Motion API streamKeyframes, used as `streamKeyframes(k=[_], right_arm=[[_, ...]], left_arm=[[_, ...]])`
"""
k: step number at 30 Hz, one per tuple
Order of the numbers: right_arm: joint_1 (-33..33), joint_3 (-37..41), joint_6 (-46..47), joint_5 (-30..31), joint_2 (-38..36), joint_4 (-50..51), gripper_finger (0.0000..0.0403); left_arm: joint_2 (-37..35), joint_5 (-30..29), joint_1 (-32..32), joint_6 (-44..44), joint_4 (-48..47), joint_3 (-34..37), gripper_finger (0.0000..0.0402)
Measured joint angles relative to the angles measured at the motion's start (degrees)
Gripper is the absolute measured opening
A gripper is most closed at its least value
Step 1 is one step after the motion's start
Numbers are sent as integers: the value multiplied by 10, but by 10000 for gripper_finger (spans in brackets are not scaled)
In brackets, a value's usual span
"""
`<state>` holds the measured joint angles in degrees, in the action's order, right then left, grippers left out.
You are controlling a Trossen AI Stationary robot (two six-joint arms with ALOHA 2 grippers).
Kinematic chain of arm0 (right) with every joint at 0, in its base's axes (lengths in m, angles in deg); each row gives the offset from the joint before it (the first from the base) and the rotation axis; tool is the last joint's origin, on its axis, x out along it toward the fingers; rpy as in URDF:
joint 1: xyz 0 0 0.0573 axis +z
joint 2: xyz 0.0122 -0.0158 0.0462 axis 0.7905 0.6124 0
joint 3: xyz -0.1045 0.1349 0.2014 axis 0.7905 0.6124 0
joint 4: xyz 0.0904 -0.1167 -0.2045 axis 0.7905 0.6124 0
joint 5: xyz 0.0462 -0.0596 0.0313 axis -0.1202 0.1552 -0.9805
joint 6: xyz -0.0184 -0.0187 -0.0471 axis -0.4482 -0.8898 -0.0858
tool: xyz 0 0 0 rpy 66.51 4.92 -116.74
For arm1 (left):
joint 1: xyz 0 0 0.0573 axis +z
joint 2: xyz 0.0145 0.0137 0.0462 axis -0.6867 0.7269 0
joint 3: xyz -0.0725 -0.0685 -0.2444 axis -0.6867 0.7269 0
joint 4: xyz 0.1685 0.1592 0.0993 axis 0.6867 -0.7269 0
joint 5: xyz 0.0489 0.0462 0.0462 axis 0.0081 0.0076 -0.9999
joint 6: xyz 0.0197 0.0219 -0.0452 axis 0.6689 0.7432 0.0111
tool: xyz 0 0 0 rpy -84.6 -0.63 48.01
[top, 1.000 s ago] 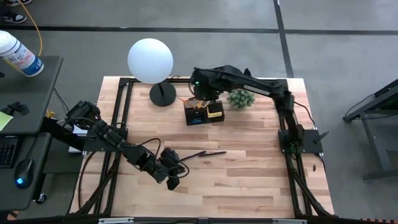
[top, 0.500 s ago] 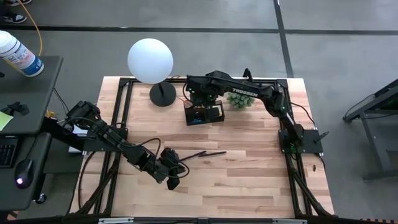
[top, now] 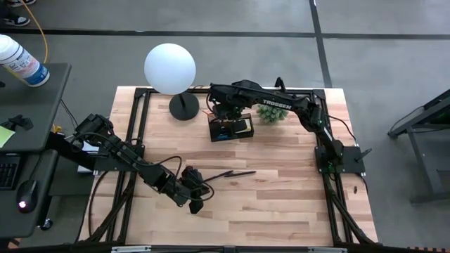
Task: Pick and place office supplies into organizer
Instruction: Put the bottom pen into the desk organizer
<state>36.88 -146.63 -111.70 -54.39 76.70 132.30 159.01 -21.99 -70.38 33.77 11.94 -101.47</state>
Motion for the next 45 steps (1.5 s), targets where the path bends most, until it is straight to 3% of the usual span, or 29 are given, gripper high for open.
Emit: streamKeyframes(k=[9,14,24,28,32,38,45], right_arm=[[0,0,5,18,0,-24,109],[7,-6,59,47,-2,-2,126],[55,24,136,-130,-74,27,127],[82,114,142,-163,-122,-12,115],[111,260,159,-205,-189,-104,96],[147,488,229,-220,-309,-319,76],[183,700,312,-217,-405,-593,76]], left_arm=[[0,0,0,0,0,0,46],[0,0,0,0,0,0,46],[0,-10,0,10,-2,0,46],[0,-10,0,10,-2,0,46],[0,-10,0,10,-2,0,46],[0,-10,0,10,-2,0,46],[0,-5,0,10,-2,0,46]])
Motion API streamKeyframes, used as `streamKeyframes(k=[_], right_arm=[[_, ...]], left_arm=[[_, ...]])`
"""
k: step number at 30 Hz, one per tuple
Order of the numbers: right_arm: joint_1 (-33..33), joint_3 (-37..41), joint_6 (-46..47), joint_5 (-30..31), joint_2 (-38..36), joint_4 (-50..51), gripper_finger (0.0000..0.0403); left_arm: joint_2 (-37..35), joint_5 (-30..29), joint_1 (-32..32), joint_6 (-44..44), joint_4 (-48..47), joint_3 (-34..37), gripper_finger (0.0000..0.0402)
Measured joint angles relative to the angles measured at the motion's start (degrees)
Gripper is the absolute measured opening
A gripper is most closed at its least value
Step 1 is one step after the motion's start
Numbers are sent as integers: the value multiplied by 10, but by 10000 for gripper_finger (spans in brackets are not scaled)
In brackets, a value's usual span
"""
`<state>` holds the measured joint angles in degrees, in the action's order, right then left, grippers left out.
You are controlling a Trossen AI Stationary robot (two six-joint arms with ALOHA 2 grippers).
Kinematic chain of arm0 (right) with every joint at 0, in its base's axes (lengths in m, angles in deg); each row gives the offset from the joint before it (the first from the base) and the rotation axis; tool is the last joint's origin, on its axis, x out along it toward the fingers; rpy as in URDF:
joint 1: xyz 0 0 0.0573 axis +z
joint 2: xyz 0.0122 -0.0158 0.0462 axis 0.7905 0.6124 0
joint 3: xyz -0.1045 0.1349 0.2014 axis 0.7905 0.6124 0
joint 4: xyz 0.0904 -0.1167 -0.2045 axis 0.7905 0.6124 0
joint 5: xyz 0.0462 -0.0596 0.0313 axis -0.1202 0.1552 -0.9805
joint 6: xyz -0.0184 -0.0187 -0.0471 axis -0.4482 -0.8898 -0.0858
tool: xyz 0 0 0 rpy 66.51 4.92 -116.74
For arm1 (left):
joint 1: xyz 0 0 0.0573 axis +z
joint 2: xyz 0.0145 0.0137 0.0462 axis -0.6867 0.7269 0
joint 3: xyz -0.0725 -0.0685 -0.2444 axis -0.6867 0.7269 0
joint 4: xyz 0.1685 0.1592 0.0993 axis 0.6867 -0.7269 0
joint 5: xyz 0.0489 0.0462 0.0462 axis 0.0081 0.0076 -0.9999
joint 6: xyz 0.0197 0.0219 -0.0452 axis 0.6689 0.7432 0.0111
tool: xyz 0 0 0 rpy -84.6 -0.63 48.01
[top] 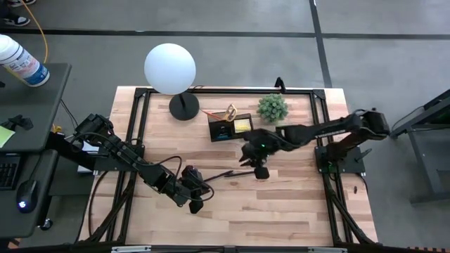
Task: Pick and place office supplies into organizer
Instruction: Put the bottom pen into the desk organizer
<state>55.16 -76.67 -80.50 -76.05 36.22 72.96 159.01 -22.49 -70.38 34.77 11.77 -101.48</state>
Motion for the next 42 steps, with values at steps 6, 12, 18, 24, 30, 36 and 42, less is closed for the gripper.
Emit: streamKeyframes(k=[6,12,18,24,30,36,42], right_arm=[[31,126,36,5,2,-176,77],[57,162,22,75,48,-267,104],[69,145,39,87,118,-308,147],[87,132,53,119,169,-328,162],[87,131,74,131,197,-362,157],[87,131,80,131,210,-376,152],[70,131,78,130,211,-377,153]], left_arm=[[0,20,0,-15,2,0,46],[0,21,0,-15,3,0,46],[0,30,0,-17,3,0,46],[0,47,0,-17,2,0,46],[0,47,0,-16,2,0,46],[0,47,0,-16,2,0,46],[0,47,0,-15,2,0,46]])
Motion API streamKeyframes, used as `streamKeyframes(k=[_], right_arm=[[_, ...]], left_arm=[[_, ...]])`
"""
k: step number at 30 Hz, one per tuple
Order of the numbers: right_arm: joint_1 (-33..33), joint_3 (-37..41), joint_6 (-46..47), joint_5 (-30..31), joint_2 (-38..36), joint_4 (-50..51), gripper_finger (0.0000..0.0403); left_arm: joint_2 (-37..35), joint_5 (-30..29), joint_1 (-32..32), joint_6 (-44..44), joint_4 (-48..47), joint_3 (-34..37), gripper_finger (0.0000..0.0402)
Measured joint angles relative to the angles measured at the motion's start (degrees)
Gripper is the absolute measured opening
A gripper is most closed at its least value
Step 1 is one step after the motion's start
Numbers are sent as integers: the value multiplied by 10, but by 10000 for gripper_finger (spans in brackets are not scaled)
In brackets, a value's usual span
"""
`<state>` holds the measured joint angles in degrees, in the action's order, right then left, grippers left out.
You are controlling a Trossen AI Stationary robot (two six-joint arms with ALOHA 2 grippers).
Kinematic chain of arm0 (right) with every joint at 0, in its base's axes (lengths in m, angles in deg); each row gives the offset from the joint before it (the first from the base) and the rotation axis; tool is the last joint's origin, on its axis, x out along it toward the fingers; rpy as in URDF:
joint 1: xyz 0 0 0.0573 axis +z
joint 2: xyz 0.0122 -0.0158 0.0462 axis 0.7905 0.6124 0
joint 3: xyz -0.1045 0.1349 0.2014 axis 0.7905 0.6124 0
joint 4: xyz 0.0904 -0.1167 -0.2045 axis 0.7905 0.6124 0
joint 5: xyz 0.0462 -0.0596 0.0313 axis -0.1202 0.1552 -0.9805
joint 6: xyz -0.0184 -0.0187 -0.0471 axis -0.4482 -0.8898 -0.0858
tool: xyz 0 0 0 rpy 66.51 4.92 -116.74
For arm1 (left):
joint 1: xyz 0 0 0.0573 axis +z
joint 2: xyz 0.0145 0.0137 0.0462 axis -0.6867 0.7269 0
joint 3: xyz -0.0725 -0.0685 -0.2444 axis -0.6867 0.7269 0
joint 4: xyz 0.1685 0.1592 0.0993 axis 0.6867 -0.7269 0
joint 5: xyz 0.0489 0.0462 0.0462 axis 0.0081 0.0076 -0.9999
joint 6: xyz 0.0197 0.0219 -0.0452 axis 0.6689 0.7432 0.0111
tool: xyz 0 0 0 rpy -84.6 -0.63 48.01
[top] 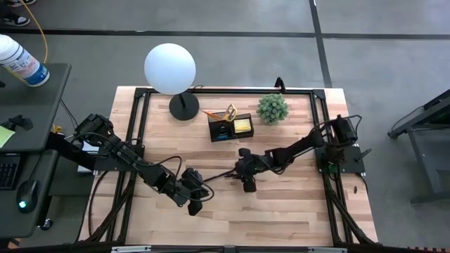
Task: Pick and place office supplies into organizer
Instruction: Put the bottom pen into the desk organizer
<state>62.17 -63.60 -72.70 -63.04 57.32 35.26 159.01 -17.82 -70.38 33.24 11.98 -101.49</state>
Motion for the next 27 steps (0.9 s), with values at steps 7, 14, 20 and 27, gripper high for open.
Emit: streamKeyframes(k=[7,14,20,27], right_arm=[[-22,0,-3,-25,0,-3,150],[-5,0,-2,0,0,-3,149],[11,0,0,5,0,-2,145],[12,0,0,10,0,2,145]], left_arm=[[0,0,0,0,0,0,46],[0,0,0,0,0,0,46],[0,0,0,0,0,0,46],[0,0,0,0,-1,0,46]])
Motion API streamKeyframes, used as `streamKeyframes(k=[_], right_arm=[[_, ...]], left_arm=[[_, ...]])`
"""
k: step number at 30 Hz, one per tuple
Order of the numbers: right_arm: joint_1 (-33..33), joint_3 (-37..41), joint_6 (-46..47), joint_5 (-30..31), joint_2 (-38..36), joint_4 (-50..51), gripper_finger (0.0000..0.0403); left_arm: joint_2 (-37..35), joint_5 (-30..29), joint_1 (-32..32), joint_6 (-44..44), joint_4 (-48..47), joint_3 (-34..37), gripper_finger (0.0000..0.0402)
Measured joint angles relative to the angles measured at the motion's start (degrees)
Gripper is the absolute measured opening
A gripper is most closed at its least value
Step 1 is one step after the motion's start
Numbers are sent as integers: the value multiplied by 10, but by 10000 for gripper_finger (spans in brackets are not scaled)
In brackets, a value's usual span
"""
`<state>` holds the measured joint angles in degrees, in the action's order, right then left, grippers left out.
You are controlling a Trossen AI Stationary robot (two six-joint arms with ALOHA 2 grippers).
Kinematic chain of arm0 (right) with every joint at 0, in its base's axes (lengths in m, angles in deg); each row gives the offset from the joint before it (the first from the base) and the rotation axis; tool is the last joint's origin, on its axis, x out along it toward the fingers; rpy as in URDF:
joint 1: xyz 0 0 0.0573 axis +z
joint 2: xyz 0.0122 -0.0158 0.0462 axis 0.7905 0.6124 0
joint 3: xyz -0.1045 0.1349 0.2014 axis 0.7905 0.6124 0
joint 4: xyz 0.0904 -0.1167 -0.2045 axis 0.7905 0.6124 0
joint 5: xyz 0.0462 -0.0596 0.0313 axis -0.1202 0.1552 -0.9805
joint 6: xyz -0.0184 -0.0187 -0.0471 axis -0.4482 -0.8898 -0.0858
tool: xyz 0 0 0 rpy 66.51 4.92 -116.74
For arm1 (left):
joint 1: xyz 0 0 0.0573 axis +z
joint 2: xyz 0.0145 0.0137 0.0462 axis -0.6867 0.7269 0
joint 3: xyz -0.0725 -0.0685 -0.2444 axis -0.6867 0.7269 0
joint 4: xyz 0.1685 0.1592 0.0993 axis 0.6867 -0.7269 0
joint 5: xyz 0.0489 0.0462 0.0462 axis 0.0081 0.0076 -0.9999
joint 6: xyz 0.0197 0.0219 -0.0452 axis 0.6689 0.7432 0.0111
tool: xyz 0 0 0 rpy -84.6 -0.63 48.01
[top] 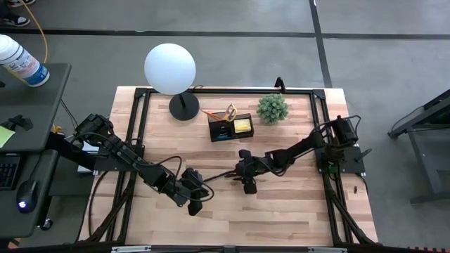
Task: Pick and place office supplies into organizer
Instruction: Put the bottom pen into the desk organizer
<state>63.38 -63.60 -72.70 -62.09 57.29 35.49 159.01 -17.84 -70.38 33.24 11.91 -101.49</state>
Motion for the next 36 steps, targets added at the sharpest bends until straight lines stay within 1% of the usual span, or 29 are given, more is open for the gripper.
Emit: streamKeyframes(k=[6,10,14,18,23,26,32,36], right_arm=[[-6,0,2,-25,18,-6,146],[-4,-1,22,-23,34,-21,141],[-4,-1,24,-21,37,-33,130],[-9,-1,21,-21,38,-25,103],[-11,-1,20,-21,38,-15,40],[-10,-1,20,-26,38,-17,11],[-6,-1,22,-32,35,-23,1],[-6,0,21,-36,28,-21,1]], left_arm=[[0,0,0,5,-2,0,46],[0,0,0,5,-2,0,46],[0,0,0,5,-2,0,46],[0,0,0,5,-2,0,46],[0,0,0,5,-2,0,46],[0,0,0,5,-2,0,46],[0,0,0,5,-2,0,46],[0,-1,0,5,-2,0,46]])
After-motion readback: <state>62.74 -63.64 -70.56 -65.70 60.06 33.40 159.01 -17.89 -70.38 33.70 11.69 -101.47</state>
